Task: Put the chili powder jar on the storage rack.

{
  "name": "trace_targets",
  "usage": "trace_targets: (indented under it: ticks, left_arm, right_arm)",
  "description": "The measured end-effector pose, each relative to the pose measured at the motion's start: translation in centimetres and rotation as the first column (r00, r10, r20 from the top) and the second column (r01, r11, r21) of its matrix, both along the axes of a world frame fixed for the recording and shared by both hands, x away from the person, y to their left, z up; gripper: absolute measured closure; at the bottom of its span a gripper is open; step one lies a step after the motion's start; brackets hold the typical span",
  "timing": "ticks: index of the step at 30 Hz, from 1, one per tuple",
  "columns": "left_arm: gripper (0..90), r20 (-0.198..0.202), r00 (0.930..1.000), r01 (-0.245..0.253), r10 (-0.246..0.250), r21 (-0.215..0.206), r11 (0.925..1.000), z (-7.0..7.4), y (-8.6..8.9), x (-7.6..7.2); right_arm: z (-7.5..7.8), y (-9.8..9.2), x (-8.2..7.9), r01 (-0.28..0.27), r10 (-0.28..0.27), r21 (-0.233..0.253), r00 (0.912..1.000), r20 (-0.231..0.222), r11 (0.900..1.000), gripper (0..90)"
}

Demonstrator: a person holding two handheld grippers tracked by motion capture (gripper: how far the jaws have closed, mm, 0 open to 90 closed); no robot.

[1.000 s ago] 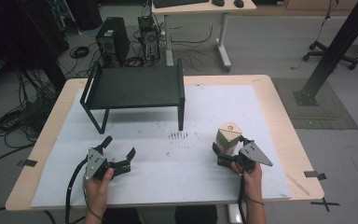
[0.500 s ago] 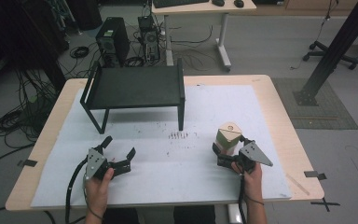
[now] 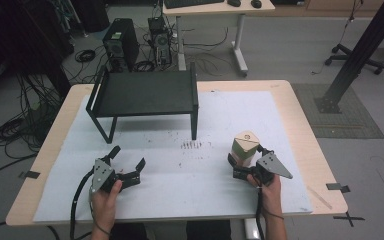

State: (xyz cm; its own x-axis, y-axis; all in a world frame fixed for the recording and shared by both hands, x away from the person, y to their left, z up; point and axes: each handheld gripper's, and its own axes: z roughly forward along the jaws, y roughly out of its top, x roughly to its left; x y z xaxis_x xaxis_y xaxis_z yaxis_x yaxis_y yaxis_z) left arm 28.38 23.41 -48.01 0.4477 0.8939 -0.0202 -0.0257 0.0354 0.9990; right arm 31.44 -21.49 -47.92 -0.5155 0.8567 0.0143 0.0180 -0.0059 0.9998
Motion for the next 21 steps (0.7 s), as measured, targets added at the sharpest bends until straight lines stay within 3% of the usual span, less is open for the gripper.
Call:
trace_targets:
  ticks: [21]
  left_arm:
    - [0.2,0.0,1.0,0.0,0.0,0.0,1.0,0.0,0.01,0.0]
  right_arm:
    - [-0.01,0.07,-0.1,0.012,-0.012,-0.01,0.9999,0.011,1.0,0.4]
